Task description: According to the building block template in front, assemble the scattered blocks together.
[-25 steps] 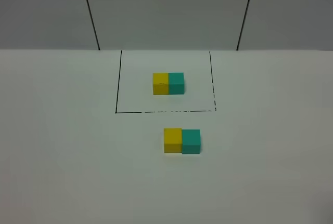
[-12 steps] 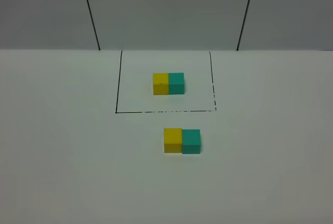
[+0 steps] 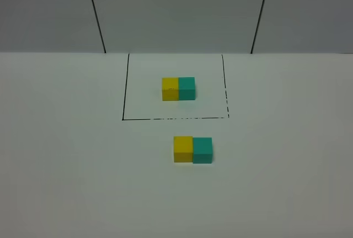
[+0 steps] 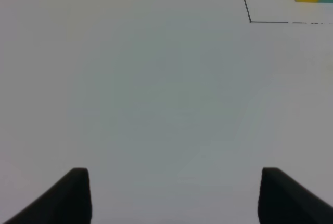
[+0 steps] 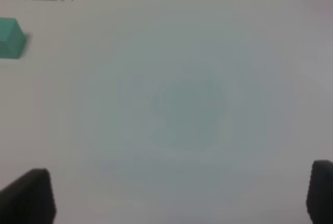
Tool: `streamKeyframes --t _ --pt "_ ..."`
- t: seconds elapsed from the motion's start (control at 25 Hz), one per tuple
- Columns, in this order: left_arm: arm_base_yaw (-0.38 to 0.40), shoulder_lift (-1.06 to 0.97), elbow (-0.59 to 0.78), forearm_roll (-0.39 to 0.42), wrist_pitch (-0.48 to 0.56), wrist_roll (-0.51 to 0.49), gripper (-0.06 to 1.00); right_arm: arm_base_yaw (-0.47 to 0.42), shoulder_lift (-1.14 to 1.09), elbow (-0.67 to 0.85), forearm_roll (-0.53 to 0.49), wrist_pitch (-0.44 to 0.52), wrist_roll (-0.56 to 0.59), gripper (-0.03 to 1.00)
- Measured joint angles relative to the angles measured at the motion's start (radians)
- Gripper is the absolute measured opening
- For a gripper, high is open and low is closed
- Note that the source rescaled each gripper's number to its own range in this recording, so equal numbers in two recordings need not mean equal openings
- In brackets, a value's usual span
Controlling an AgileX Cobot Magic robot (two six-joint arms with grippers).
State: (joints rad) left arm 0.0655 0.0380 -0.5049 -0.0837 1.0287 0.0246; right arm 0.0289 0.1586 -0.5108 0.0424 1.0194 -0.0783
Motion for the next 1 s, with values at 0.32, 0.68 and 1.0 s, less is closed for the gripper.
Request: streamKeyframes --t 0.32,0.68,1.0 --pt "0.0 0.0 0.0 0.0 0.0 0.0 0.47 0.0 -0.001 0.015 -0.049 0.017 0.054 0.85" --pt "0.0 0.0 0.0 0.0 0.0 0.0 0.47 0.0 -0.103 0.02 -0.055 0.022 0.065 0.7" --pt "0.0 0.0 0.0 0.0 0.0 0.0 0.47 0.0 -0.105 0.02 -0.058 0.023 0.068 0.69"
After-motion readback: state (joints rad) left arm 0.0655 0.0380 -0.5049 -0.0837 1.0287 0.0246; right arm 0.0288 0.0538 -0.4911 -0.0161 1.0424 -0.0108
